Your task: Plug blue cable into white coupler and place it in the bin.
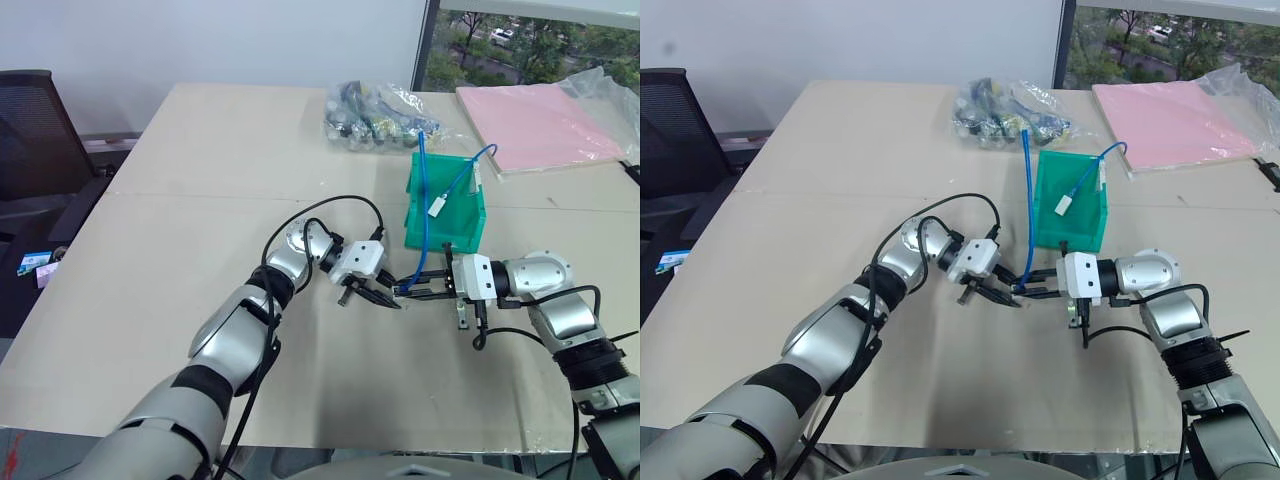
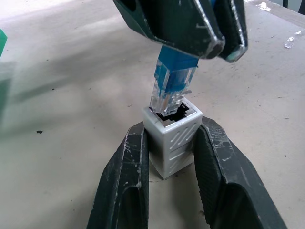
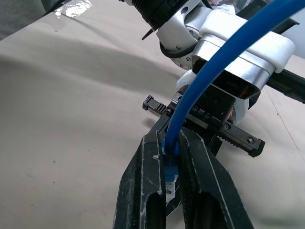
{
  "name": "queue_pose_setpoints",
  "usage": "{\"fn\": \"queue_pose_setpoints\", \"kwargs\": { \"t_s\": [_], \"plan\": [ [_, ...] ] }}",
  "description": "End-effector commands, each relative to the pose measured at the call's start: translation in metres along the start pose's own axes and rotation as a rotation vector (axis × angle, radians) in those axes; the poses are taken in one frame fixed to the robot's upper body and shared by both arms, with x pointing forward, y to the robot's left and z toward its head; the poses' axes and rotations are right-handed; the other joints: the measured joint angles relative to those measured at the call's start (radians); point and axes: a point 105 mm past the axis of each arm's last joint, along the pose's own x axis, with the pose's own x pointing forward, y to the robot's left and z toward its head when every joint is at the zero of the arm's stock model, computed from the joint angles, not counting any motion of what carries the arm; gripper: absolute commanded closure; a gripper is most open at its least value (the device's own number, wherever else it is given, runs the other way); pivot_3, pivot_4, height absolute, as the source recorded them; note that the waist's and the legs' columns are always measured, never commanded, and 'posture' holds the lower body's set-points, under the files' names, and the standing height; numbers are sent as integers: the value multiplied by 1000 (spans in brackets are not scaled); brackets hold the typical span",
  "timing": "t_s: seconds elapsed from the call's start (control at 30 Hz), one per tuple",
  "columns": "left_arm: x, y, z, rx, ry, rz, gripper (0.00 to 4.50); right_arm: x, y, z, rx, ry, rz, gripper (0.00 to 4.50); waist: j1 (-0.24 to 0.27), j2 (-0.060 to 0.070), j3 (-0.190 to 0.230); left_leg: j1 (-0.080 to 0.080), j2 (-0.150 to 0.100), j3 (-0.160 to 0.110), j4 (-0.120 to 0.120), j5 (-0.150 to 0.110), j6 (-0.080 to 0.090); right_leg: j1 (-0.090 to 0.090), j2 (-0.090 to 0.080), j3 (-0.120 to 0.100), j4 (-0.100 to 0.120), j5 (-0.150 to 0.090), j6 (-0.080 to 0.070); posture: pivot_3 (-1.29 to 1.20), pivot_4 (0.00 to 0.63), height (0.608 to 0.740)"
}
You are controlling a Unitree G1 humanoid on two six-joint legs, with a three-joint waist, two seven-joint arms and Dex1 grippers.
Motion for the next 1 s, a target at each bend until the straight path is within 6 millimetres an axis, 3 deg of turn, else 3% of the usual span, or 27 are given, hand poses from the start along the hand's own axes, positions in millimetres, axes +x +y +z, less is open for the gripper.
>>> {"fn": "queue_pose_setpoints", "kwargs": {
  "t_s": [0.03,0.43,0.73,1.0],
  "plan": [
    [15,-23,-17,-49,44,-116,3752,3,2,1,19,-15,8,4500,0,0,0,0,0,0,0,0,0,0,0,0,0,0,0,0,150,728],
    [16,-20,-13,-70,4,-99,3752,4,7,-4,29,-2,18,4500,0,0,0,0,0,0,0,0,0,0,0,0,0,0,0,0,150,728],
    [16,-23,-15,-68,10,-103,3752,1,25,-43,162,79,48,4500,-1,-3,-4,3,0,0,0,0,0,2,0,0,0,0,0,0,150,728],
    [15,-24,-15,-61,11,-105,3752,12,59,-77,350,190,152,4500,-2,-6,-15,7,1,2,-1,-1,1,4,1,3,1,0,0,0,150,728]
  ]
}}
